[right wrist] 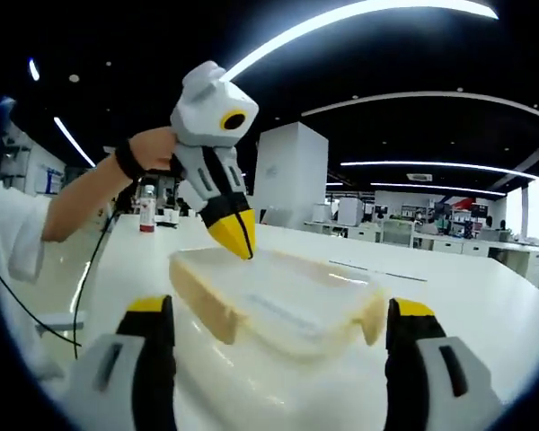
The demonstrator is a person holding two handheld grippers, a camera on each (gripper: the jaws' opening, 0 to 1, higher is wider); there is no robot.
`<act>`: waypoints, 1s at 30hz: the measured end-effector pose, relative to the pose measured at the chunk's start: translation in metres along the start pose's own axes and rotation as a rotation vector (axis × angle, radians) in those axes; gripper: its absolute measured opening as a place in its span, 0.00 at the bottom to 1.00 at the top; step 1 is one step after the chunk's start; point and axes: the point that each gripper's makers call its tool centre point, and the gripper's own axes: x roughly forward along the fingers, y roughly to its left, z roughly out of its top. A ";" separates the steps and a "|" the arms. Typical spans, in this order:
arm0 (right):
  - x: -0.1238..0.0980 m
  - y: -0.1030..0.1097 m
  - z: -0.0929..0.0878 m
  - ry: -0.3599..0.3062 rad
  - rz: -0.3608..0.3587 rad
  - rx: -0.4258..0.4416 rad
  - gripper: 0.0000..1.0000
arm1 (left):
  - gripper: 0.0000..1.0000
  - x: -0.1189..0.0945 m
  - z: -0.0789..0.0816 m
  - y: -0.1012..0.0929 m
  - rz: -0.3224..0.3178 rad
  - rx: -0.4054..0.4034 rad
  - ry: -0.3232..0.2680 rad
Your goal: Snap each plastic latch of the storage box into its locked position after aligning the lid with the box until every specified latch is closed and the lid sits flush.
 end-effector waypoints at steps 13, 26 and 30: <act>0.004 -0.001 0.002 -0.017 -0.031 0.028 0.99 | 0.00 0.003 -0.005 -0.005 -0.098 0.002 0.163; 0.013 -0.009 -0.004 0.006 -0.062 0.052 1.00 | 0.00 0.004 -0.006 -0.004 -0.150 0.035 0.205; 0.015 -0.009 -0.005 0.010 -0.056 0.061 1.00 | 0.00 0.005 -0.007 -0.005 -0.147 0.033 0.222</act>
